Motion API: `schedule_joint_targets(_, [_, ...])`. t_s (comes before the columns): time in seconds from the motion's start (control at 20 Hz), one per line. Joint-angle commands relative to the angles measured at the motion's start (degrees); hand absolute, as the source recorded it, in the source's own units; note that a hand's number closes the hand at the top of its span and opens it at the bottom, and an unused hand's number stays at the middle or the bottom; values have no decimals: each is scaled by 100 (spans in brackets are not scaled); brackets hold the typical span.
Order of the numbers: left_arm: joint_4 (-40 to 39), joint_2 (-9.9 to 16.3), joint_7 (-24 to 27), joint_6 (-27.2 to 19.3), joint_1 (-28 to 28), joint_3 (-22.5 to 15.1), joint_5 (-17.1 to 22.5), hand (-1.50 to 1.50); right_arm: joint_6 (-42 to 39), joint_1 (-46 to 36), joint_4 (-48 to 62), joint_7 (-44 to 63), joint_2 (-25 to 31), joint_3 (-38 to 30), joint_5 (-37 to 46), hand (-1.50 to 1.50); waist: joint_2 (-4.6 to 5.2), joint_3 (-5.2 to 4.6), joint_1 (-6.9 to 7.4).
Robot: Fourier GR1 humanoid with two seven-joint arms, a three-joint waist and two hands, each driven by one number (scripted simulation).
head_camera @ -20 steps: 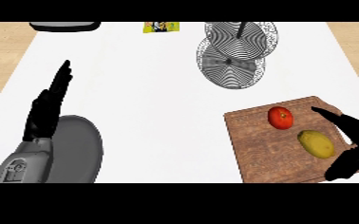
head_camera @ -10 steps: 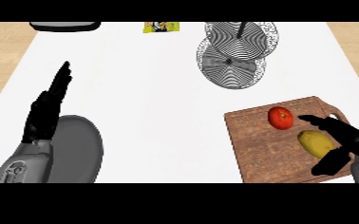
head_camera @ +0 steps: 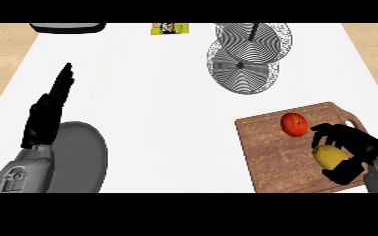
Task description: Pick the lemon from the cutting board and place it in the tiered basket
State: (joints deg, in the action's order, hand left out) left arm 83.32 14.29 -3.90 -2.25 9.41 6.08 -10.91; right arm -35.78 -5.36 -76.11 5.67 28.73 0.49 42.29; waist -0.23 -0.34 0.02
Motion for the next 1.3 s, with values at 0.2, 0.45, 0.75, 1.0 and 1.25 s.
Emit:
schedule_joint_targets(0.2, [48,-121,105,-18,-19,-188,-154,0,757,-1011,369,2273,-1652,-736,-171,150,115,26,271])
schedule_joint_targets(0.45, [167,-80,128,132,91,-230,-64,0,1879,-1652,311,3357,-1757,-1357,189,150,265,-12,708])
schedule_joint_targets(0.75, [206,-167,140,258,266,-458,-84,0,3430,-2813,182,4797,-2029,-1723,955,150,271,-30,1028])
schedule_joint_targets(1.0, [179,-222,136,301,386,-590,-130,0,4368,-3667,254,5838,-1663,-1650,2258,150,354,-79,1261])
schedule_joint_targets(1.25, [154,-270,135,376,538,-714,-145,0,4747,-4431,536,6589,-1483,-1530,3579,150,394,-75,1382])
